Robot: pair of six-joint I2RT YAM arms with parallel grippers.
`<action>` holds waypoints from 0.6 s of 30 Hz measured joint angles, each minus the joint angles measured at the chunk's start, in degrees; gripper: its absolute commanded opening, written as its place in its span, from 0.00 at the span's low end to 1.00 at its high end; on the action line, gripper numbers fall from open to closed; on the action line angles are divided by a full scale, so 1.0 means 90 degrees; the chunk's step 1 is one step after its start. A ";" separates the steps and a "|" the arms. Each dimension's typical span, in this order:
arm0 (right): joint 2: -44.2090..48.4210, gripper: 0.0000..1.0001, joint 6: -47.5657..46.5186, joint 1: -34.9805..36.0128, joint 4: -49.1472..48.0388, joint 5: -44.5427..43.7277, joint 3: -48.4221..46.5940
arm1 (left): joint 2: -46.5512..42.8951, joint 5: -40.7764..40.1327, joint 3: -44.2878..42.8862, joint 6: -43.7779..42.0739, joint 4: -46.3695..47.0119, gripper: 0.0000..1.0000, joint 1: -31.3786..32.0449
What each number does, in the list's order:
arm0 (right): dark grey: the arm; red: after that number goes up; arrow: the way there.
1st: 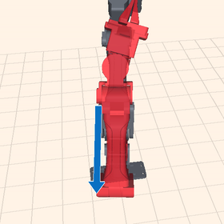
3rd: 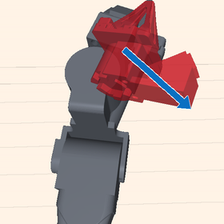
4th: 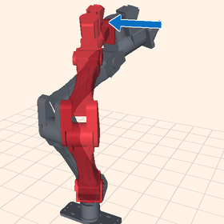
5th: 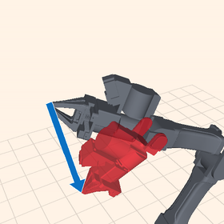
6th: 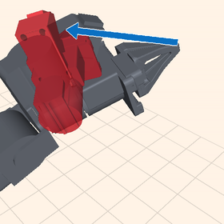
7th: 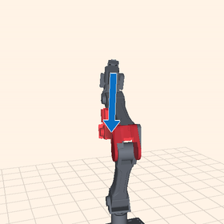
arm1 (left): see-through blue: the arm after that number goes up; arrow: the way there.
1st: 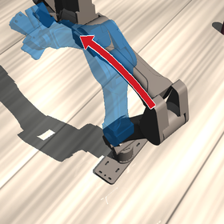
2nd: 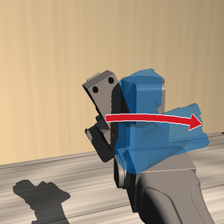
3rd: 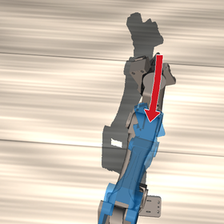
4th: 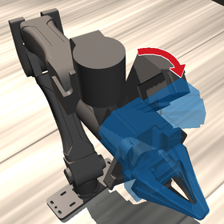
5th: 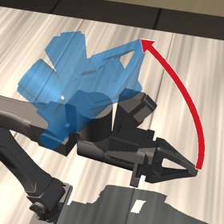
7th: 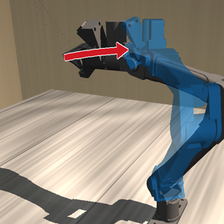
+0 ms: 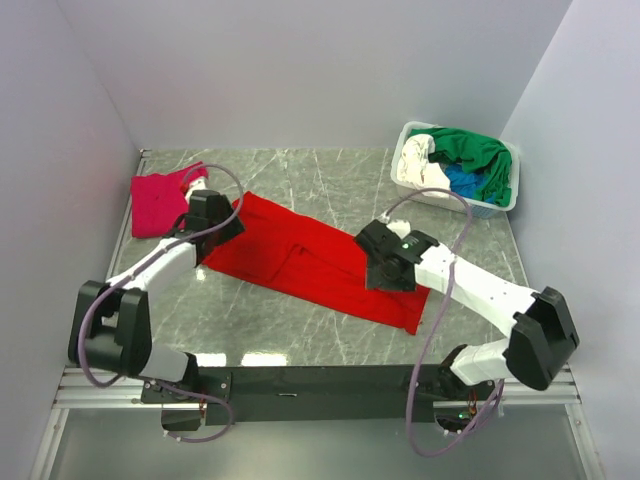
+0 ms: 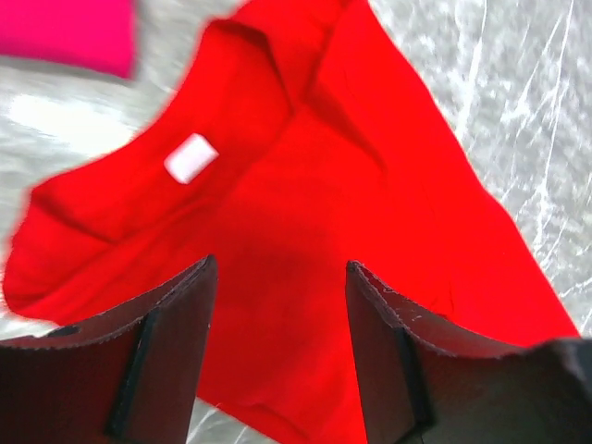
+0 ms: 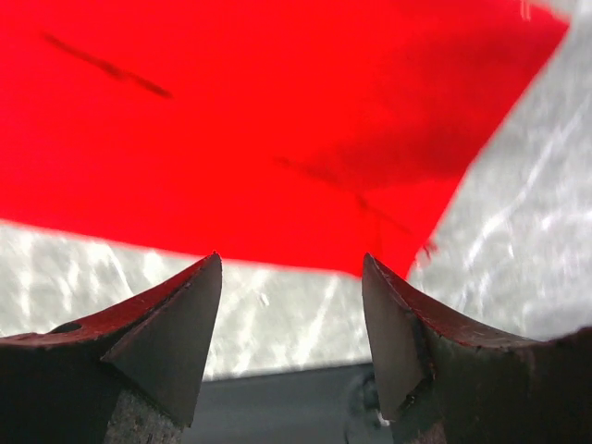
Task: Fold and stack the t-shirts
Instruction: Fold the tshirt
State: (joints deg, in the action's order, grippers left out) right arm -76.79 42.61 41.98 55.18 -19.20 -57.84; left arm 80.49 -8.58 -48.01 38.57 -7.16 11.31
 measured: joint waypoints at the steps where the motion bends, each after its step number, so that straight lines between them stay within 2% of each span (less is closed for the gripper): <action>1: -0.0124 0.69 -0.0085 -0.0058 -0.0124 -0.0034 -0.0083 | 0.0119 0.0066 0.0000 0.0029 0.0073 0.63 0.0041; 9: -0.1042 0.68 -0.0646 -0.0872 -0.1144 -0.0090 -0.0015 | 0.1639 0.0719 -0.0136 0.0180 0.0464 0.63 0.0306; 18: -0.1627 0.68 -0.0840 -0.1042 -0.1659 0.0168 0.0549 | 0.2667 0.0874 -0.1260 0.0136 0.0738 0.63 0.0525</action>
State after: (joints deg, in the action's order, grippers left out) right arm -91.44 35.05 32.60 40.25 -17.69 -52.90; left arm 104.49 -0.71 -59.35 39.79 -0.51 16.03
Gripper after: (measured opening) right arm 0.685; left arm 0.623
